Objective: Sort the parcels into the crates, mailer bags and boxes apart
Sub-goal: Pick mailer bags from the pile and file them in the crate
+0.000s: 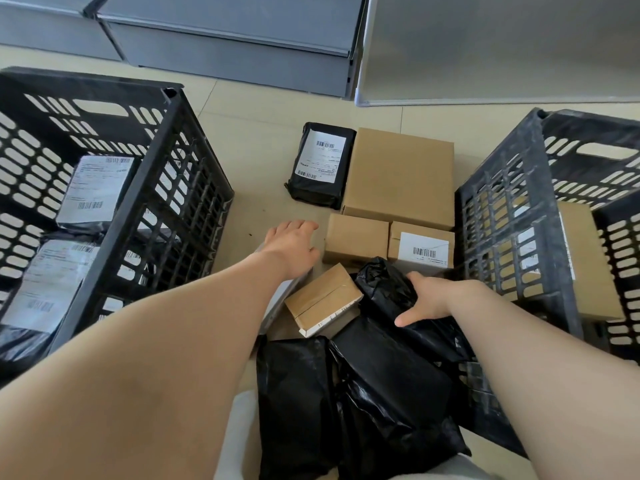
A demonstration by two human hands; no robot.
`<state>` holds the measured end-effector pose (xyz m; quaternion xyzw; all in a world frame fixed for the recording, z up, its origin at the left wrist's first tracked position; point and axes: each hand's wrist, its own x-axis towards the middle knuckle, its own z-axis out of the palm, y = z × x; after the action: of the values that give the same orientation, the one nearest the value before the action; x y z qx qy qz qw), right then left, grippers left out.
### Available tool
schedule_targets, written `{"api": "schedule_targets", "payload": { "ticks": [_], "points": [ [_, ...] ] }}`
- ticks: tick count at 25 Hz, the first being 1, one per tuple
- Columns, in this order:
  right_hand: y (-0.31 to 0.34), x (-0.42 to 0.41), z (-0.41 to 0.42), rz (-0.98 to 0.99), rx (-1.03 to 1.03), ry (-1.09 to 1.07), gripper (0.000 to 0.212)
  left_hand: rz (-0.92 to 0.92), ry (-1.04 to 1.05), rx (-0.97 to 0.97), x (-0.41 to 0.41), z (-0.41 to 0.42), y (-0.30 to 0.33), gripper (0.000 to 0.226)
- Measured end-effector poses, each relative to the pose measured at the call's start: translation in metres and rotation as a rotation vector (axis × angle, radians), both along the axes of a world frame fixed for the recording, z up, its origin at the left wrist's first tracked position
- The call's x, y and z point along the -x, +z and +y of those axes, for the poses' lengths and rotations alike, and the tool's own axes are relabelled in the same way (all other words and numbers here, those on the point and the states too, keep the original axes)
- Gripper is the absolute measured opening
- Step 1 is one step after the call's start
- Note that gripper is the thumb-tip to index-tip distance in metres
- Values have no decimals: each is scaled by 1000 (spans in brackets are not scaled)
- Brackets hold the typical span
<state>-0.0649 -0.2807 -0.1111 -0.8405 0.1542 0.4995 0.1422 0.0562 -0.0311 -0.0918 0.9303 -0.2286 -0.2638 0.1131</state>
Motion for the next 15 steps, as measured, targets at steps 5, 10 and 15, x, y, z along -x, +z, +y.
{"api": "schedule_targets", "payload": {
  "ticks": [5,10,15],
  "points": [
    [-4,-6,12,-55,62,113,81,51,34,49,-1,-1,0,60],
    [4,-12,5,-65,74,85,64,64,51,81,-6,-1,-1,59],
    [18,-30,0,-16,46,29,77,66,41,133,-10,-7,1,52]
  ]
}}
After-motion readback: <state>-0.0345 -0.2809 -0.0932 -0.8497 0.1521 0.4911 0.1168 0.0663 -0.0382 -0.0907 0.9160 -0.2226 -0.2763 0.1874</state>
